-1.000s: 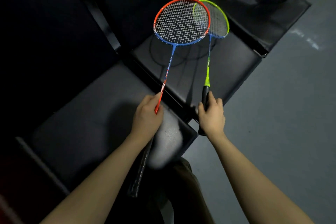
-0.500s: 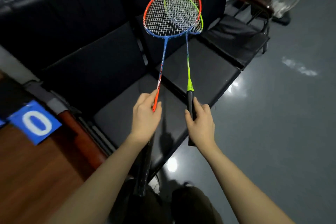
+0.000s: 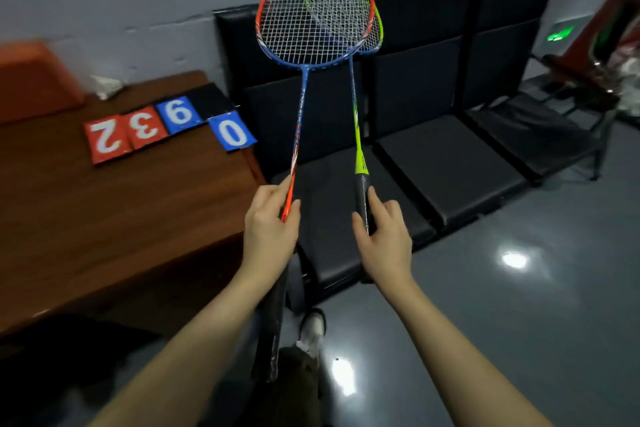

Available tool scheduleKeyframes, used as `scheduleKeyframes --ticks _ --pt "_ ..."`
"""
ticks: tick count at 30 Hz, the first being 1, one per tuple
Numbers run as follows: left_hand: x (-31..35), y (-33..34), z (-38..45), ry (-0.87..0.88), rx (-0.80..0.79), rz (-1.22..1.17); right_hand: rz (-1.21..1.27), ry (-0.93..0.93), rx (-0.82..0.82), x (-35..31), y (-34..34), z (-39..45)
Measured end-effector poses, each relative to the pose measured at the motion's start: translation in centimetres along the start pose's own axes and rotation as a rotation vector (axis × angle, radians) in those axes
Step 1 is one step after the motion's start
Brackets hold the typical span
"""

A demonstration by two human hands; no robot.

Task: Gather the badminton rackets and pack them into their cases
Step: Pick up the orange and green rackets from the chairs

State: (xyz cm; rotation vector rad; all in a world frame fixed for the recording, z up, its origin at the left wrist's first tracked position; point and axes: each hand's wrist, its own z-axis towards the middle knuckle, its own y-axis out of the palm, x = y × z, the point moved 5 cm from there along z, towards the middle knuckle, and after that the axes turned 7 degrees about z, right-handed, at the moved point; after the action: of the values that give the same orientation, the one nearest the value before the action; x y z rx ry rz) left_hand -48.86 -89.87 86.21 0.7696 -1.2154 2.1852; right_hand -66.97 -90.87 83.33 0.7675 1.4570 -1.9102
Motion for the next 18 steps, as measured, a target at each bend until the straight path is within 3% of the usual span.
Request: scheduleKeyframes --ticks 10,18 --pt "-6.9 -19.0 -8.4 -0.187 0.224 0.161 0.091 -0.231 -0.246 -13.0 8.7 -9.6" --pt "-17.6 -34.0 -11.2 -0.342 0.356 0.206 0.118 -0.377 -0.349 -26.0 20.2 -16.0"
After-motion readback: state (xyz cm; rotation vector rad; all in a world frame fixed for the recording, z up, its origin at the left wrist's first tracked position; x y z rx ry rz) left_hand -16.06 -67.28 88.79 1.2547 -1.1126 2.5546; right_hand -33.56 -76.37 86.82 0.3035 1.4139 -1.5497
